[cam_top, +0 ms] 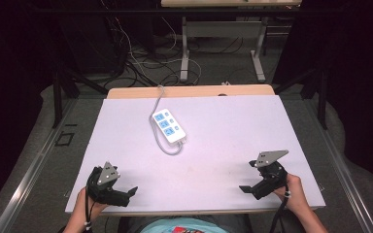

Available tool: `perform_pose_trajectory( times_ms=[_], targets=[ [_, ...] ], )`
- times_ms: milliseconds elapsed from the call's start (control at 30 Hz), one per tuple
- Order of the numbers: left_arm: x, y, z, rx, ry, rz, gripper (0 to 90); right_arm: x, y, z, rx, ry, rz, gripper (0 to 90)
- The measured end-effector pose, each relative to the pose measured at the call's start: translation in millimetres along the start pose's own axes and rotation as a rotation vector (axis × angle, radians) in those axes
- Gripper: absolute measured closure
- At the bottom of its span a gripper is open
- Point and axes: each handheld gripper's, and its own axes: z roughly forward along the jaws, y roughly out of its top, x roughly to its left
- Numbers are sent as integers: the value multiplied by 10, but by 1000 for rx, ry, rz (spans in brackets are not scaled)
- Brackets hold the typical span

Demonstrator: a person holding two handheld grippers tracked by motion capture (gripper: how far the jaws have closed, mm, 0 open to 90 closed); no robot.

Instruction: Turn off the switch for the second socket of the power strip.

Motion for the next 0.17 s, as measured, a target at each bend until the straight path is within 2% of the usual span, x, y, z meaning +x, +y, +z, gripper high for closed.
perform_pose_trajectory(
  times_ms=[167],
  targets=[
    [10,-4,15,-2,-1,4,0,2,-1,2,0,3,3,20]
  ],
)
